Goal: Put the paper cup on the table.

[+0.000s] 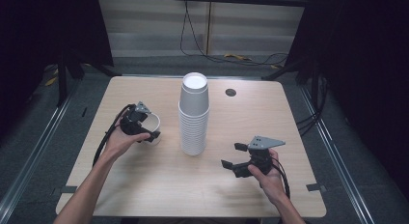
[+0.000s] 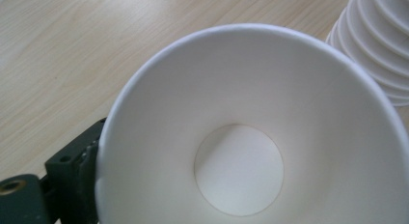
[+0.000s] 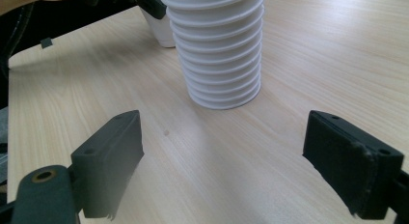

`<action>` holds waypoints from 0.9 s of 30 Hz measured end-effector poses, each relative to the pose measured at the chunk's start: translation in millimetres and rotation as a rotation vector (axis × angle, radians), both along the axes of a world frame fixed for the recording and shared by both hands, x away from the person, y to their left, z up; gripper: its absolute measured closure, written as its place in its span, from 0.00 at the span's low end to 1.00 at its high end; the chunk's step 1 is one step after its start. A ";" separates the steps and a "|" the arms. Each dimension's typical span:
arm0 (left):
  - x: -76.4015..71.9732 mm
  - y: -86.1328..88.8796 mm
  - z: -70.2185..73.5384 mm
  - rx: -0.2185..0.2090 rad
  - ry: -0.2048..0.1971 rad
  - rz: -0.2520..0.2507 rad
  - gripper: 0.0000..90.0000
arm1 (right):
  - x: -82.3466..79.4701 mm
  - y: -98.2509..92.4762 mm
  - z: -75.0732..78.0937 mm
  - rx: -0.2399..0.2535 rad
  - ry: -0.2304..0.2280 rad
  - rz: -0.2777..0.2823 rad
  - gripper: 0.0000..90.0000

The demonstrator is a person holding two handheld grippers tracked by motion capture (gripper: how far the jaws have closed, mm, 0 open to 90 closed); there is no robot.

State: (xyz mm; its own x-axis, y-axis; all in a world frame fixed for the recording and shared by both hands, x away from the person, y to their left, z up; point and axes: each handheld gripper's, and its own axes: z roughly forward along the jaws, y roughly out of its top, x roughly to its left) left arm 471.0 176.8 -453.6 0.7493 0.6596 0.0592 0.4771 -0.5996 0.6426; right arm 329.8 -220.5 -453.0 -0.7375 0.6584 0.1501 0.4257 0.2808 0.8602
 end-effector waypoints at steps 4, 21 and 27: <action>-3.0 -4.0 -3.6 0.008 -0.013 -0.005 0.07 | -0.3 -0.3 0.0 0.000 0.001 -0.001 0.15; -5.3 8.6 -21.2 -0.026 0.039 -0.004 0.17 | -0.4 1.4 -1.4 -0.009 0.002 0.004 0.15; -7.6 19.6 -26.9 -0.091 0.049 0.015 0.17 | -0.3 0.8 -1.6 -0.006 0.002 0.000 0.15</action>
State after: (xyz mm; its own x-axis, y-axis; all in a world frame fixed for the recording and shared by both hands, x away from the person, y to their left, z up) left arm 463.4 196.4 -480.5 0.7396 0.6720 -0.0374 0.5176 -0.5325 0.6698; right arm 329.5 -219.7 -454.6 -0.7374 0.6592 0.1472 0.4271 0.2862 0.8577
